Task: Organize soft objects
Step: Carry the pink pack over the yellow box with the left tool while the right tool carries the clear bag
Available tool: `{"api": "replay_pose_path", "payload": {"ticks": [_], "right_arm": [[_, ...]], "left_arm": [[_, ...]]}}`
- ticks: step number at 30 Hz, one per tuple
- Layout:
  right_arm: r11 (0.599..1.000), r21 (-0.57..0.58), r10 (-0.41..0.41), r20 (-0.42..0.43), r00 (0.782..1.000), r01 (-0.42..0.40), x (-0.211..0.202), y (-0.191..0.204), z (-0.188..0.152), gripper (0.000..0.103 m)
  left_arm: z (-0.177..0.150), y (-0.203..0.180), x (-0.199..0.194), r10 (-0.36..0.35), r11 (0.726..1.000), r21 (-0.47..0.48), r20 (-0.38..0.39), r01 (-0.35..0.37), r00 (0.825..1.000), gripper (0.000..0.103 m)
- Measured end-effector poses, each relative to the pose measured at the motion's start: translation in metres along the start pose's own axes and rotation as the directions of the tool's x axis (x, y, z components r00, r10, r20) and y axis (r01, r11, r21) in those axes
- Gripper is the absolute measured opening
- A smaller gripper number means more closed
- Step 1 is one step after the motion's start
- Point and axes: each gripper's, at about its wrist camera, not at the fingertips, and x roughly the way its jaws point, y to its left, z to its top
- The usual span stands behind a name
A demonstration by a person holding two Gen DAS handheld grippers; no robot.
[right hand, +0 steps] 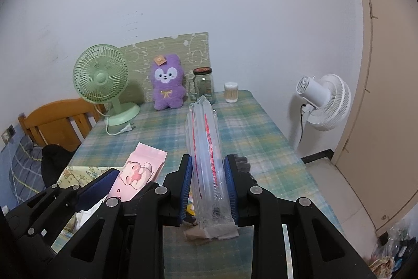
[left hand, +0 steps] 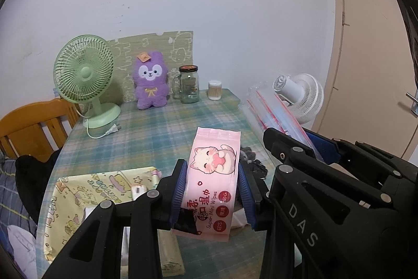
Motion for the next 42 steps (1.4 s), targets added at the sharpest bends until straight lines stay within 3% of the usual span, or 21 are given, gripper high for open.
{"api": "replay_pose_path", "payload": {"ticks": [22, 42], "right_arm": [[0.997, -0.02, 0.071, -0.049, 0.996, -0.072, 0.028, 0.061, -0.014, 0.029], [0.991, -0.056, 0.112, -0.124, 0.986, -0.119, 0.051, 0.108, -0.035, 0.029]], "left_arm": [[-0.018, 0.059, -0.004, 0.079, 0.997, -0.012, -0.027, -0.08, 0.996, 0.04], [-0.042, 0.108, 0.003, 0.128, 0.99, -0.051, -0.106, -0.134, 0.986, 0.041]]}}
